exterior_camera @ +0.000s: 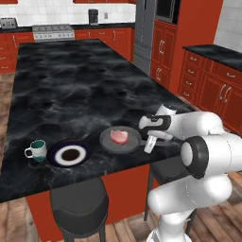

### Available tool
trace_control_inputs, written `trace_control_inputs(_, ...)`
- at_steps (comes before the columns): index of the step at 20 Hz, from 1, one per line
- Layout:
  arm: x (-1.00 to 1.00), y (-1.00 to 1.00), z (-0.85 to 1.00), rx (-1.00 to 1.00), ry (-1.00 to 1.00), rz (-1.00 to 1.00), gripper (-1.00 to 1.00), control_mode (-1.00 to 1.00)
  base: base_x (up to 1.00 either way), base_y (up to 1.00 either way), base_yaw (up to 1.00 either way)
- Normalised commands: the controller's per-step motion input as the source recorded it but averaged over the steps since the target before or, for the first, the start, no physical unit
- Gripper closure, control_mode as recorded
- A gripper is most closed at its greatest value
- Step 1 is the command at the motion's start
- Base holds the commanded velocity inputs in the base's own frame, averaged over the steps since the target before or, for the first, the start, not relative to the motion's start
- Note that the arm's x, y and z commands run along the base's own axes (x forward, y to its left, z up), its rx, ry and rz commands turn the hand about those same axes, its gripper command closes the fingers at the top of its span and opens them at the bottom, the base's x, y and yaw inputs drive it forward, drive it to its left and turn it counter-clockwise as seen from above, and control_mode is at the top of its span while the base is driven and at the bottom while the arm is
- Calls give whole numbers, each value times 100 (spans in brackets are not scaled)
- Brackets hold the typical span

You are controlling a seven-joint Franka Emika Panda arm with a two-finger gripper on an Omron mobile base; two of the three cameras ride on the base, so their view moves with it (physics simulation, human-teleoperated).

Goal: Pick up the pan with the steak in it and place it on the dining table. Then place the steak on the plate.

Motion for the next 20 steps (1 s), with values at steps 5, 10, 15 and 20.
trace_control_inputs(5,56,8,-41,-6,2,0,100,-100,0,0,0)
trace_control_inputs(10,47,15,-50,-6,1,0,100,-100,0,0,0)
trace_control_inputs(15,40,9,-32,-2,0,0,100,-100,0,0,0)
trace_control_inputs(20,0,0,-5,0,0,0,-100,-100,0,0,0)
